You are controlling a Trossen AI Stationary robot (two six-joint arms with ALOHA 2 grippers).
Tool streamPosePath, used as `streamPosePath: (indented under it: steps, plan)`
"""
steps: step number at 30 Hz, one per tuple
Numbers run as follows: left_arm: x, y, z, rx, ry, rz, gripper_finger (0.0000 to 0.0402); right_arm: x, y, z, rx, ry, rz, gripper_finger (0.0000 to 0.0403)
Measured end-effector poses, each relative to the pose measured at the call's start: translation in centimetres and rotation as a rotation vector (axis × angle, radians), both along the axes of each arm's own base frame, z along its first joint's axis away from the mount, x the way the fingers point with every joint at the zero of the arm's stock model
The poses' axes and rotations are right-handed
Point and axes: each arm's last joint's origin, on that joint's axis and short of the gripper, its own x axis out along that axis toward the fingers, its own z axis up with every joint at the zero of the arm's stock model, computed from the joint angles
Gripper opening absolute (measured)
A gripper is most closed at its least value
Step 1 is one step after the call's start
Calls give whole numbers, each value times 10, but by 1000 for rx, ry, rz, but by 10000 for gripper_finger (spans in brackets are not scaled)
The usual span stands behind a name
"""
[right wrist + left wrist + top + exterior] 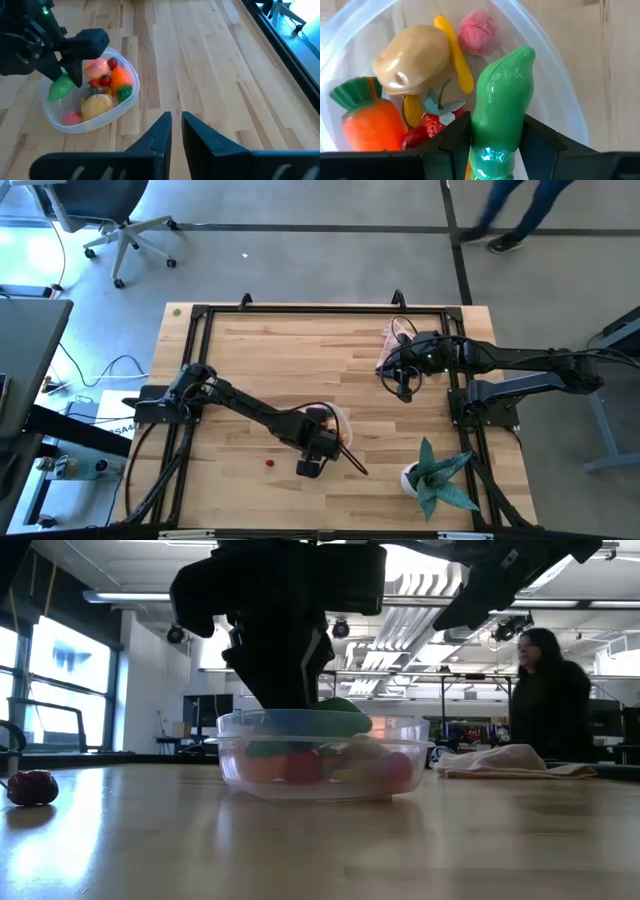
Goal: Pick and placing Produce into tupperware
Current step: Put the peas into the transparent bin, then put the cherry into the transparent bin
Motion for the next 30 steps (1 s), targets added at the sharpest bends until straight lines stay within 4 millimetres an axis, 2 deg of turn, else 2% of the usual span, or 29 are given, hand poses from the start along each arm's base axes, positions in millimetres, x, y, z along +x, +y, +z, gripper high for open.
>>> streamPosePath:
  steps: [5,15,22,30]
  plan:
    - [0,0,0,6,3,1,145,0,0,0,0,0,0,32]
    - [-1,1,0,18,14,0,205,0,0,0,0,1,0,32]
    - [-2,1,0,26,22,-18,211,0,0,0,0,1,0,32]
    - [0,1,34,74,68,-10,211,0,0,0,0,1,0,32]
